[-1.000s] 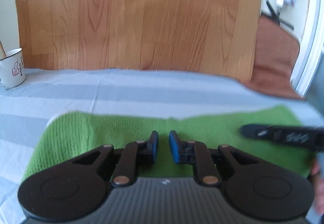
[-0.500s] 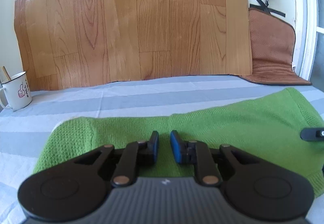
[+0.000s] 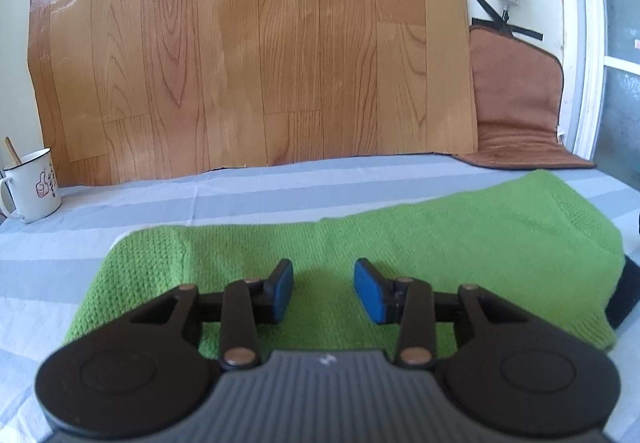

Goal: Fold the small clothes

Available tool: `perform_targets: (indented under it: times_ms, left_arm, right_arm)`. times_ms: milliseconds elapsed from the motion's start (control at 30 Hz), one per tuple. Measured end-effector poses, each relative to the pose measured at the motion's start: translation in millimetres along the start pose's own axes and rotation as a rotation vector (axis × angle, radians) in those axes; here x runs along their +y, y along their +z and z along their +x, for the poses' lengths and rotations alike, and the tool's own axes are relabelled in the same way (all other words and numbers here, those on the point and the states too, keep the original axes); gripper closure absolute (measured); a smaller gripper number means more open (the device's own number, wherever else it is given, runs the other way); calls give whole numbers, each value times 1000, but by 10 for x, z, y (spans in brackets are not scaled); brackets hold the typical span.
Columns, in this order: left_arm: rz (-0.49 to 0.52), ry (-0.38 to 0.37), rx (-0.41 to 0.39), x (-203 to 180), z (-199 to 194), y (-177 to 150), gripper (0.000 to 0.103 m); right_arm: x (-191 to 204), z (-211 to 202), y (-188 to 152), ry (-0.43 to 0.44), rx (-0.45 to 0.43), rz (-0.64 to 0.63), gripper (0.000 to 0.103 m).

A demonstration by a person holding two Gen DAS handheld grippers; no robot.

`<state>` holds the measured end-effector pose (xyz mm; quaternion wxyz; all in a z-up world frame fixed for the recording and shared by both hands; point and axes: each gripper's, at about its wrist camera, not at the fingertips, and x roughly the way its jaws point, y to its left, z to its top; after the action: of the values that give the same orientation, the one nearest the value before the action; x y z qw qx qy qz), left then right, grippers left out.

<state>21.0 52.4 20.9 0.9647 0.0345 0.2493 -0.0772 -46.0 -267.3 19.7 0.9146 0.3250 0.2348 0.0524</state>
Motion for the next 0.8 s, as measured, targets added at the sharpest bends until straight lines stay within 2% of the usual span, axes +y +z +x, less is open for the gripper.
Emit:
perform_targets:
  times_ms: [100, 167, 200, 533, 800]
  left_arm:
    - [17, 15, 10, -33, 17, 3, 66]
    - [21, 18, 14, -33, 25, 0, 65]
    - [21, 19, 16, -32, 27, 0, 65]
    - [26, 31, 21, -36, 24, 5, 61]
    - [30, 34, 22, -37, 21, 2, 60]
  right_arm:
    - [112, 113, -11, -11, 20, -56, 89]
    - [121, 276, -77, -62, 100, -83, 89]
    - [76, 370, -141, -82, 144, -82, 94]
    - [-86, 288, -319, -20, 43, -42, 95]
    - [-98, 249, -308, -5, 38, -17, 94]
